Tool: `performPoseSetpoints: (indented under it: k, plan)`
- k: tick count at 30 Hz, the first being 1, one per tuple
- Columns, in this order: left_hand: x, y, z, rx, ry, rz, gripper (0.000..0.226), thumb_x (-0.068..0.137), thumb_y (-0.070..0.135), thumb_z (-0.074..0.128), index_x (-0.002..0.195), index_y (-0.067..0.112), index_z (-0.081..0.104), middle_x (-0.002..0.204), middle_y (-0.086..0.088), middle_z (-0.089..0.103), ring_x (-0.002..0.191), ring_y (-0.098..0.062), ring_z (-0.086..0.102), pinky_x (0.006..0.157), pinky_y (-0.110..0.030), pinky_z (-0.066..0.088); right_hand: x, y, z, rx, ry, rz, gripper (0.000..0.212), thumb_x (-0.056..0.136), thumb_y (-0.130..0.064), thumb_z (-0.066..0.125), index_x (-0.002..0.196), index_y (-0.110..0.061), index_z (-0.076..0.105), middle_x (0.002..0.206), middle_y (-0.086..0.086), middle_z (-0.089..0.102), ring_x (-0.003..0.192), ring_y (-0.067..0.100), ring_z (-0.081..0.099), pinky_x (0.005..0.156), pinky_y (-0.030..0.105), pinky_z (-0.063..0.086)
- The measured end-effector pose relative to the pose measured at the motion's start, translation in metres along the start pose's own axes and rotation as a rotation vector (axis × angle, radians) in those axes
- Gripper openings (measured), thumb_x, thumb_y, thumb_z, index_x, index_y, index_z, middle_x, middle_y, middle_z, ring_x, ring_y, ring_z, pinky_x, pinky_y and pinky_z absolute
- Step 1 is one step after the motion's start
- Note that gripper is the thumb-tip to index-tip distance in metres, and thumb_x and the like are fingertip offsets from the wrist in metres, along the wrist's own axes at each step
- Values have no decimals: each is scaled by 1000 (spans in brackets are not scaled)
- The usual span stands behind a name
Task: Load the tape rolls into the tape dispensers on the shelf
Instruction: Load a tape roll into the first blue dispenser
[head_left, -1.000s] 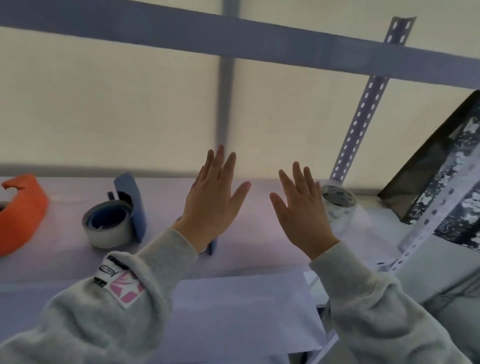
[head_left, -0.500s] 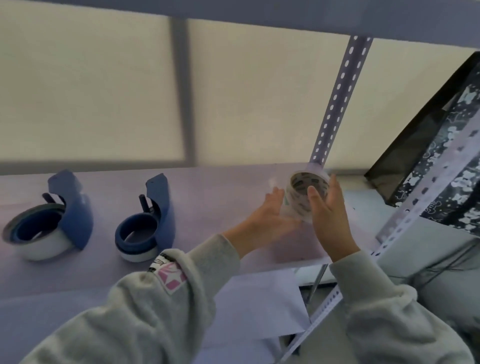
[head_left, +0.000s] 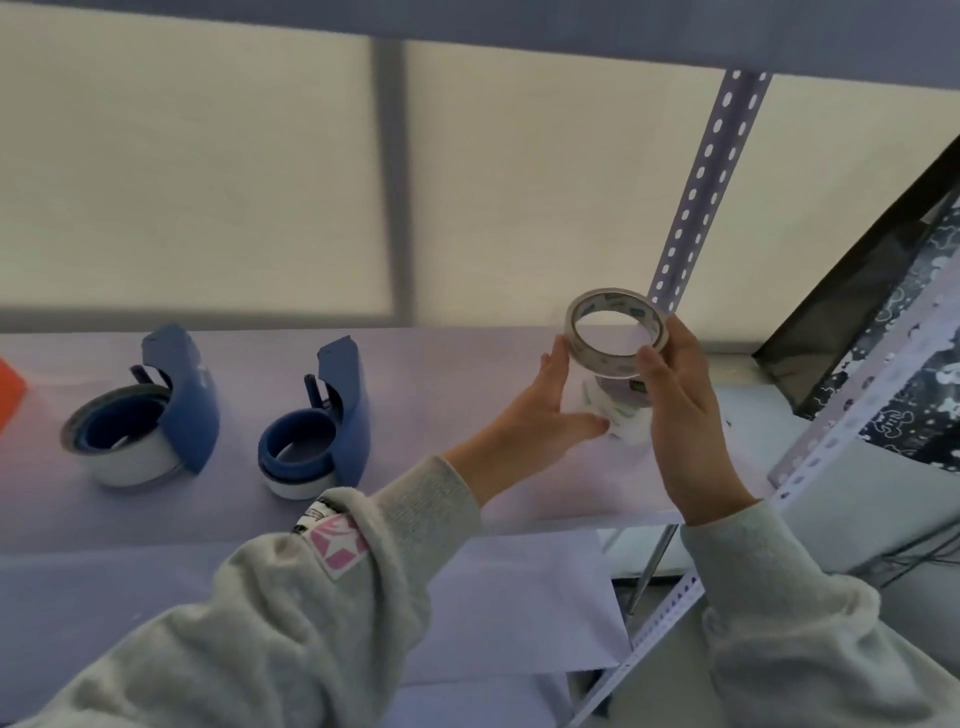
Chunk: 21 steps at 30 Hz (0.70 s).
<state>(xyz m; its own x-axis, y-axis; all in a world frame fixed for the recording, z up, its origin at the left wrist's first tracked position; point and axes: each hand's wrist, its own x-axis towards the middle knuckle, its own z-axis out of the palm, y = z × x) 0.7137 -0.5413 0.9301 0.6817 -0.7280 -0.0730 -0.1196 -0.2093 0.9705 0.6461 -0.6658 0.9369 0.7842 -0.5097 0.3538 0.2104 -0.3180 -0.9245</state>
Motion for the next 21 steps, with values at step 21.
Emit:
performPoseSetpoints:
  k: [21]
  plan:
    - [-195,-88,-267,388,494,175,109,78,28,63,146,32,-23,161,4,-13,149,-18,-4,121,-45,12,-93,-84,313,228,-397,-134,59,96,-25,53,147,-31,25,149,-24,35,140,-4,28,117,30,23]
